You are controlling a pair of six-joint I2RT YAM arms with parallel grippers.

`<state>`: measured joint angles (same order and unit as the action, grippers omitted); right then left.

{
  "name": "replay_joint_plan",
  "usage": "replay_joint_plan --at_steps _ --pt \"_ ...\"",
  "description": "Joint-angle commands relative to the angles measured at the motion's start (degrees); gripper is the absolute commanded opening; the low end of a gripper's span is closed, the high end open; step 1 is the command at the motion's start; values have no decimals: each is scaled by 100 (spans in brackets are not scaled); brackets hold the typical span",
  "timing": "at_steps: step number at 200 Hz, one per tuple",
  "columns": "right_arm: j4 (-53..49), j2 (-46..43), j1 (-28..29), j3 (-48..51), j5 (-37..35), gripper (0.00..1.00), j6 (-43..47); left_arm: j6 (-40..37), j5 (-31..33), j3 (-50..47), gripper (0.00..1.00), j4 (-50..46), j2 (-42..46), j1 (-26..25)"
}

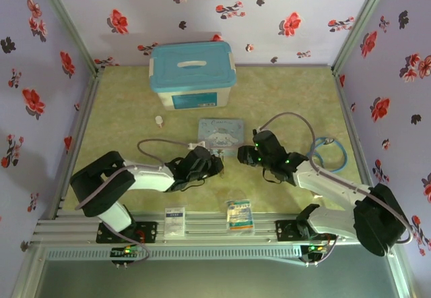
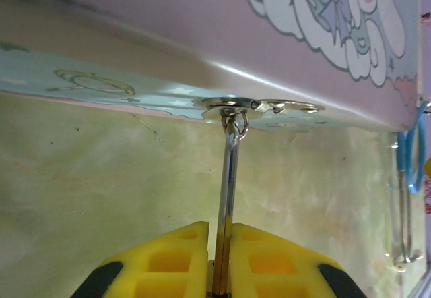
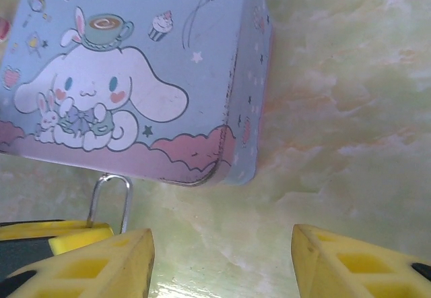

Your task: Unlock the padlock with the key

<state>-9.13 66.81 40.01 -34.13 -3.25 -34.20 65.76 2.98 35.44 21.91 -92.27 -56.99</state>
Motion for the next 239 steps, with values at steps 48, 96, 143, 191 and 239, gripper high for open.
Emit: replay_joint_plan --at_steps 48,96,143,191,239 --pt "-260 580 -134 -892 -224 56 528 -1241 683 803 11 -3257 58 -36" --pt "-128 785 -143 -912 -168 56 502 -1382 1018 1166 18 -3766 -226 -199" --pt "-4 893 -169 -929 -102 55 458 -1414 1158 1339 21 -3914 -388 -339" --pt "111 1000 -173 -857 -62 55 392 -1399 1619 1742 24 -4670 -573 -656" --pt "173 1045 -169 -744 -62 55 342 -1318 2100 2277 28 -5504 -838 -1010"
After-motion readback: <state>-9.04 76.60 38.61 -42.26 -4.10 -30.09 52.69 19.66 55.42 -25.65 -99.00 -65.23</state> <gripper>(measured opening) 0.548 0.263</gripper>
